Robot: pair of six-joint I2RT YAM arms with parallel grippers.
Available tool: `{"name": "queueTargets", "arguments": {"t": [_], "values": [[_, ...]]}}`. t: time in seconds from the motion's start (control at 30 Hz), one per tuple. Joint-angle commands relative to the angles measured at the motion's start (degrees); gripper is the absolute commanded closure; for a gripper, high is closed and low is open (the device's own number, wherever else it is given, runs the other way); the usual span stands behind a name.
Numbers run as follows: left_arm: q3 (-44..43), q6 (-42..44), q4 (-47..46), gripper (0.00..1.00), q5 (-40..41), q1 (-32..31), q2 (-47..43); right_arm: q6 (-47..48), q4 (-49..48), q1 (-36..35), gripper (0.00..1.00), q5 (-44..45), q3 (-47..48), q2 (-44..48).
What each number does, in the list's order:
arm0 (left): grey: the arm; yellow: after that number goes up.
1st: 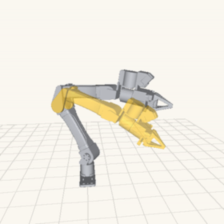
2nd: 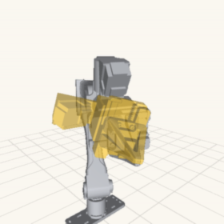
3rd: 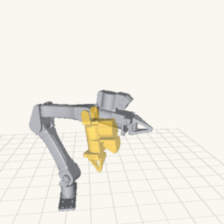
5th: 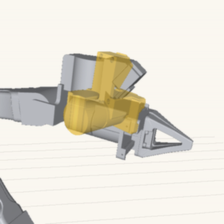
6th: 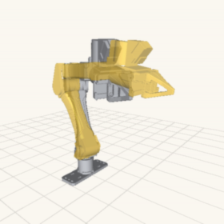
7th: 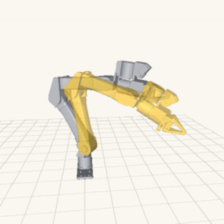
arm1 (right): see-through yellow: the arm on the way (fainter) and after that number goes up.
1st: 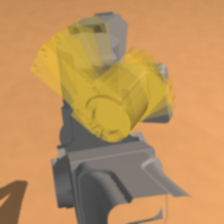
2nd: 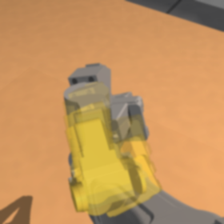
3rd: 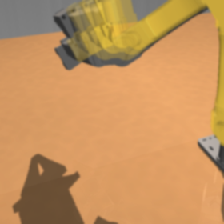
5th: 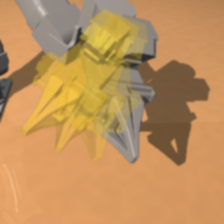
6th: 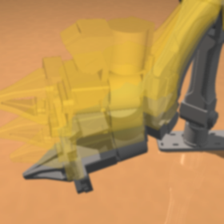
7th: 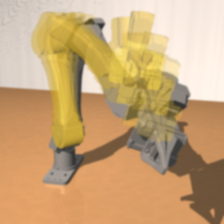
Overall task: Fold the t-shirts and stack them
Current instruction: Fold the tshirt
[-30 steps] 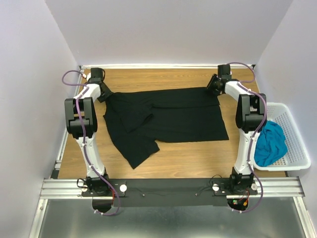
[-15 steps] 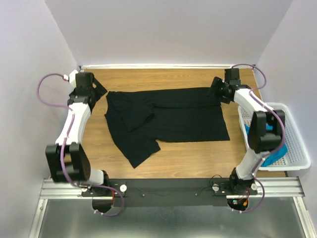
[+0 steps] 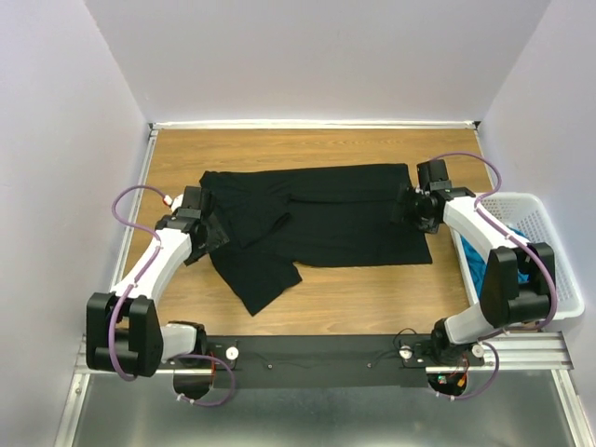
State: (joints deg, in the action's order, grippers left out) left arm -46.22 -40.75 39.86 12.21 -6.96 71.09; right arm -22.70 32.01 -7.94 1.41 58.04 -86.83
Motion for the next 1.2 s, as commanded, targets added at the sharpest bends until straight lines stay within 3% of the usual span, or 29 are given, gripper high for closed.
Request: {"name": "queueTargets", "arguments": {"t": [0.0,0.23,0.5,0.77,0.83,1.03,1.07,1.17], "values": [[1.6,-1.6,-0.2,0.20,1.1,-1.3,2.9,1.2,2.1,-0.3,0.15,2.2,-2.1,1.0],[1.0,-0.5,-3.9,0.36,3.2,-1.6,7.9,1.9,2.2,-0.3,0.15,2.6,-3.7,2.0],[3.6,-0.8,-7.2,0.38,3.3,-2.2,10.5,0.9,2.2,-0.2,0.16,3.6,-5.0,3.2],[3.9,-1.2,-8.4,0.46,4.3,-2.2,12.1,0.3,2.4,-0.3,0.16,5.5,-5.9,3.6],[4.1,-1.3,-8.7,0.51,4.1,-2.2,12.6,-0.1,2.5,-0.3,0.16,6.3,-6.4,3.9],[4.2,-1.0,-8.5,0.78,3.8,-2.2,12.7,-2.3,3.4,-0.3,0.16,9.8,-8.3,5.4],[4.1,-1.1,-8.0,0.86,3.7,-2.2,12.5,-2.4,3.5,-0.3,0.16,9.9,-8.4,5.6],[3.5,-1.5,-6.8,0.96,3.4,-2.2,11.5,-4.6,5.6,-0.2,0.17,11.9,-7.7,5.4]]}}
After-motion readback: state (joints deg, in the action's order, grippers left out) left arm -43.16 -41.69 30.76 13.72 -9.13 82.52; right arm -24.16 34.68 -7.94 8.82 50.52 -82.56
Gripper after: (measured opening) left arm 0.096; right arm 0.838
